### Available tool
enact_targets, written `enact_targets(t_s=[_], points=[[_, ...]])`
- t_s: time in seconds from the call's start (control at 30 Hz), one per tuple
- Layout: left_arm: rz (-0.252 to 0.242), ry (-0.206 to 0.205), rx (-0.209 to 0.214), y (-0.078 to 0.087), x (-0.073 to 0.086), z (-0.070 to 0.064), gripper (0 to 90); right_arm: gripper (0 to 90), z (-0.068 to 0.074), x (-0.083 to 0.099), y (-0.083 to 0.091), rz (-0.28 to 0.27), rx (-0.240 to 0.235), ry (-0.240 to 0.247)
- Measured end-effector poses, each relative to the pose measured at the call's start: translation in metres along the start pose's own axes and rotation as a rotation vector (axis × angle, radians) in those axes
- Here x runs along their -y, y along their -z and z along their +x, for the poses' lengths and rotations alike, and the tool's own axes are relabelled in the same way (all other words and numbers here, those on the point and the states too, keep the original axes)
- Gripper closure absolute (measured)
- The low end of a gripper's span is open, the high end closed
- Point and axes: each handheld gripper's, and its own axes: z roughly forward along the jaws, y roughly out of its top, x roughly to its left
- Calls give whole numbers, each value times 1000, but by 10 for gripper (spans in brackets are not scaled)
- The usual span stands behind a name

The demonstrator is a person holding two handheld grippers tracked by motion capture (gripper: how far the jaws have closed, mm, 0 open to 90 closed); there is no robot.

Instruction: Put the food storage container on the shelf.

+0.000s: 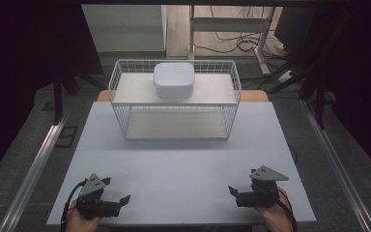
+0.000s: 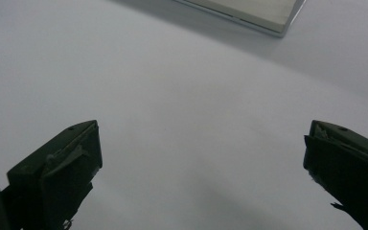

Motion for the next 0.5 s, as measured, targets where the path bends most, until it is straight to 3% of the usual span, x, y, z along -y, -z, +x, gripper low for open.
enact_targets(t_s=[0.5], points=[[-10, 62, -7, 8, 8, 8, 26, 0, -6, 18, 1, 57, 1, -41]])
